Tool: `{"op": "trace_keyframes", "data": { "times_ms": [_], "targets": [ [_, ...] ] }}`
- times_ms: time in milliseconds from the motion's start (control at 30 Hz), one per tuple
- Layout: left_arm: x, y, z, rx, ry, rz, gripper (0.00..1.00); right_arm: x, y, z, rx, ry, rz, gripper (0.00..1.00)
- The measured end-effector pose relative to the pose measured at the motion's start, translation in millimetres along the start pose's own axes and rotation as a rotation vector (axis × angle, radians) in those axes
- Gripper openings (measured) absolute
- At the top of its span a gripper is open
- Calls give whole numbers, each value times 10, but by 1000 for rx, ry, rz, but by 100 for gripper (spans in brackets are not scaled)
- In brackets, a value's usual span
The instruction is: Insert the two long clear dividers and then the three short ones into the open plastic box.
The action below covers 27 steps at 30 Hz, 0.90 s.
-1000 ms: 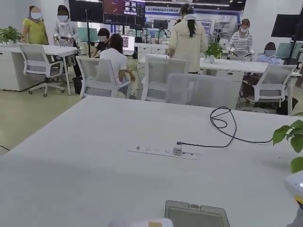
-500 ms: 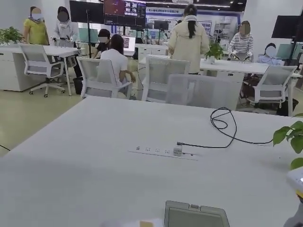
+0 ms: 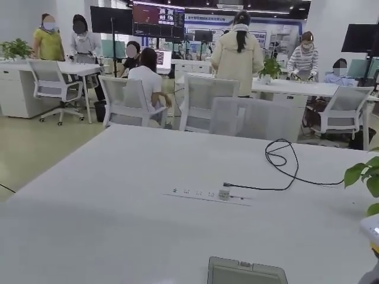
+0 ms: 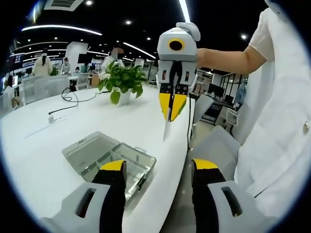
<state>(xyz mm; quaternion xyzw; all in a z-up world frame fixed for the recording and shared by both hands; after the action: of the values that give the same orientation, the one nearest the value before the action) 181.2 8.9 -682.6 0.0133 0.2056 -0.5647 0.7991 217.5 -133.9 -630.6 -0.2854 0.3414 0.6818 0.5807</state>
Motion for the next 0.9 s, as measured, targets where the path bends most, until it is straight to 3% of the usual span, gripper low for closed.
{"op": "trace_keyframes", "data": {
  "times_ms": [467, 700, 900],
  "targets": [
    [-109, 92, -214, 16, 38, 47, 78, 78, -282, -158, 12, 57, -71, 3],
    [-137, 111, -295, 25, 53, 49, 85, 205, -463, -250, 23, 85, -106, 3],
    [-165, 120, -344, 15, 50, 52, 90, 367, -608, -404, 11, 142, -142, 3]
  ]
}}
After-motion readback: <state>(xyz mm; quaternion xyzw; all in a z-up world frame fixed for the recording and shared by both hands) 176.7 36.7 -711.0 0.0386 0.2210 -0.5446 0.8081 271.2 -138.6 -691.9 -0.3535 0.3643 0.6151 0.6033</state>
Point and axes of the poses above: the centre of the closed fingertips' face, and the gripper's own axes: x roughly forward along the fingers, y roughly to its left, z roughly out of its top, the point moved 6 cm from there along -x, roughly backward along the fingers, and after that the axes turned 1 degree about -z, right-handed, at the moved point
